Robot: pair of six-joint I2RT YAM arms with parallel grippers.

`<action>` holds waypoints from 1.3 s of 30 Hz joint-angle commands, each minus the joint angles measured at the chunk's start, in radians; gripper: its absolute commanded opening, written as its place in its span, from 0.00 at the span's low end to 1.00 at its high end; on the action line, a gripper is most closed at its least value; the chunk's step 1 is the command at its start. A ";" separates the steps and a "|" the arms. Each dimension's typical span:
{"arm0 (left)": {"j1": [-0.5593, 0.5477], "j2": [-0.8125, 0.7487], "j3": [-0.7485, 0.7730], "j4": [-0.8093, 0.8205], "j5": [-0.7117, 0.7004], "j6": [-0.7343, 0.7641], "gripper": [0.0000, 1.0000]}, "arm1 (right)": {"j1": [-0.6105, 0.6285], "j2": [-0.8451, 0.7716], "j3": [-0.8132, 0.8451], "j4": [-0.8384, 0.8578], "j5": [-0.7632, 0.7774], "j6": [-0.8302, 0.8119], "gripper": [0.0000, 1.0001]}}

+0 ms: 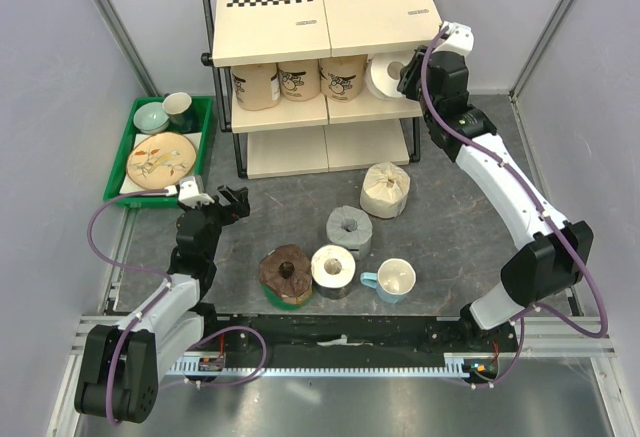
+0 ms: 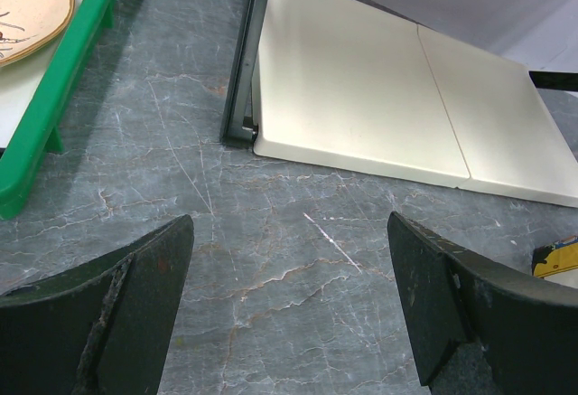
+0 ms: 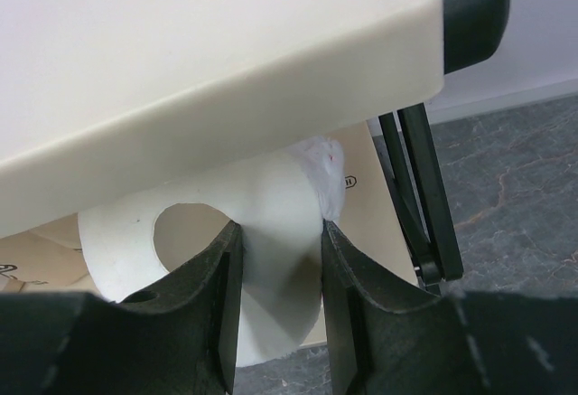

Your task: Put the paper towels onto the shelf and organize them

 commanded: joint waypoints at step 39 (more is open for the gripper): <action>0.000 -0.005 0.013 0.036 -0.014 -0.024 0.95 | -0.006 -0.057 -0.008 0.066 -0.012 0.010 0.67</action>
